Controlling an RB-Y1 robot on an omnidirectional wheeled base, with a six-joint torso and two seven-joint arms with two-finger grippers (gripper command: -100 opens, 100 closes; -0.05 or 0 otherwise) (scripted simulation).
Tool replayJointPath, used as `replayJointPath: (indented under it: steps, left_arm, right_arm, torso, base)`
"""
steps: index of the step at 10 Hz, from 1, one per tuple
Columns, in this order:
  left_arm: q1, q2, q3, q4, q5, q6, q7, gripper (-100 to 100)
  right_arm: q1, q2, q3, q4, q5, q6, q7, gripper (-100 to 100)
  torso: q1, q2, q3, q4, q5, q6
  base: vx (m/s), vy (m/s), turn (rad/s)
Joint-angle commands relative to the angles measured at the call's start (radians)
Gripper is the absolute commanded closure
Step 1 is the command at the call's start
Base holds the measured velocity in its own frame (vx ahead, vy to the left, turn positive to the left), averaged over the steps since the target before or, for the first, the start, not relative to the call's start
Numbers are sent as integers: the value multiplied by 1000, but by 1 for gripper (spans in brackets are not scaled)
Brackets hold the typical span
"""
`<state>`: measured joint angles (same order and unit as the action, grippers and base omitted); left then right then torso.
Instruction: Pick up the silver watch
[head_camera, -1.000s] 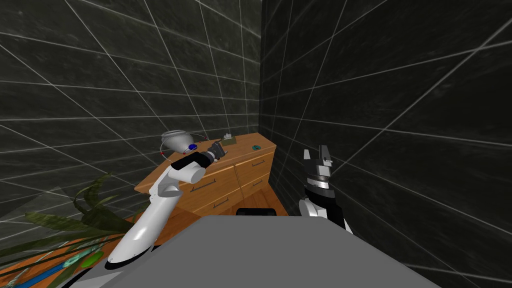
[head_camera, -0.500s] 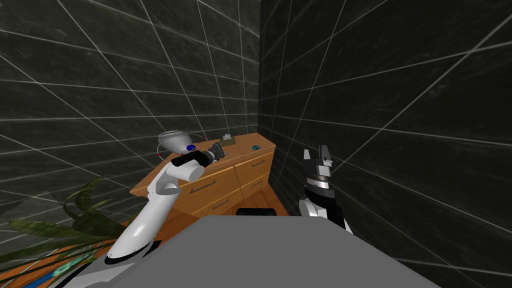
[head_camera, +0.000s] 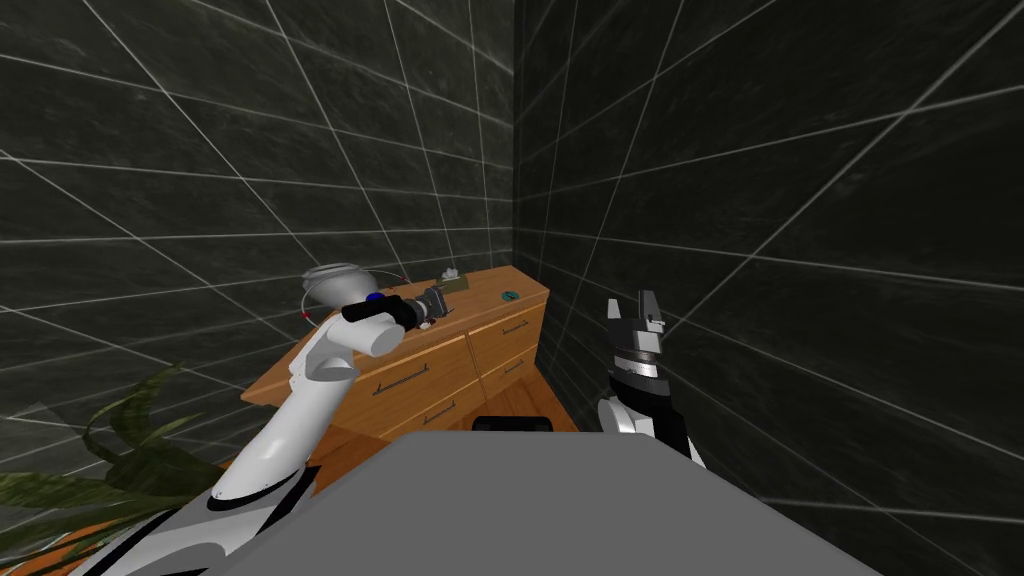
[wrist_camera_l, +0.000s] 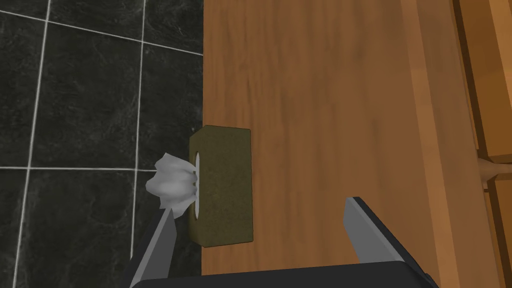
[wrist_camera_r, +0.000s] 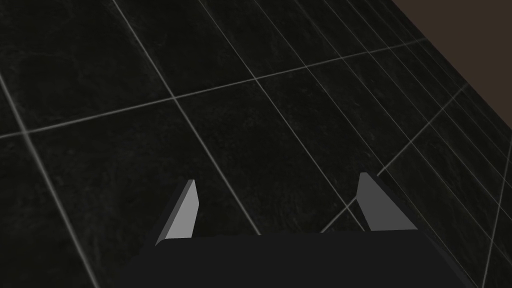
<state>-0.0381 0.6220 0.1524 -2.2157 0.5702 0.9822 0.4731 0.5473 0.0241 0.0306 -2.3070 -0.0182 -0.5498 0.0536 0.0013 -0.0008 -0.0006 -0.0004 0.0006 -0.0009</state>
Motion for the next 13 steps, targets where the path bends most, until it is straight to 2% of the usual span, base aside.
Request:
replayJointPath:
  steps: [1,2,4,5,6,8,9,11,12,13]
  left_arm:
    - [-3,2,0,2,3,50,2,-100]
    - [-27,25,7,3,31,78,14,-100]
    - [-27,25,7,3,31,134,14,-100]
    - [-27,25,7,3,31,139,14,-100]
    - [-49,46,14,5,58,179,26,-100]
    - [-49,46,14,5,58,224,26,-100]
    - [-70,65,20,7,83,258,36,-100]
    - [-70,65,20,7,83,305,36,-100]
    - [-90,82,26,10,106,340,46,-100]
    - [-90,82,26,10,106,366,46,-100]
  right_arm:
    - [0,0,0,0,0,0,0,0]
    - [0,0,0,0,0,0,0,0]
    - [0,0,0,0,0,0,0,0]
    - [0,0,0,0,0,0,0,0]
    - [0,0,0,0,0,0,0,0]
    - [0,0,0,0,0,0,0,0]
    - [0,0,0,0,0,0,0,0]
    - [0,0,0,0,0,0,0,0]
    - [0,0,0,0,0,0,0,0]
    - [0,0,0,0,0,0,0,0]
  torso:
    - [0,0,0,0,0,0]
    - [-1,0,0,0,0,0]
    - [0,0,0,0,0,0]
    - [-1,0,0,0,0,0]
    - [-1,1,0,0,0,0]
    - [0,0,0,0,0,0]
    - [0,1,0,0,0,0]
    - [0,0,0,0,0,0]
    - [-1,0,0,0,0,0]
    - [0,0,0,0,0,0]
  base:
    - [3,15,-4]
    - [4,24,-114]
    - [3,21,-26]
    - [0,0,0]
    - [7,20,-105]
    - [4,25,-30]
    - [8,24,-84]
    - [4,23,-32]
    - [3,25,-89]
    - [1,30,-60]
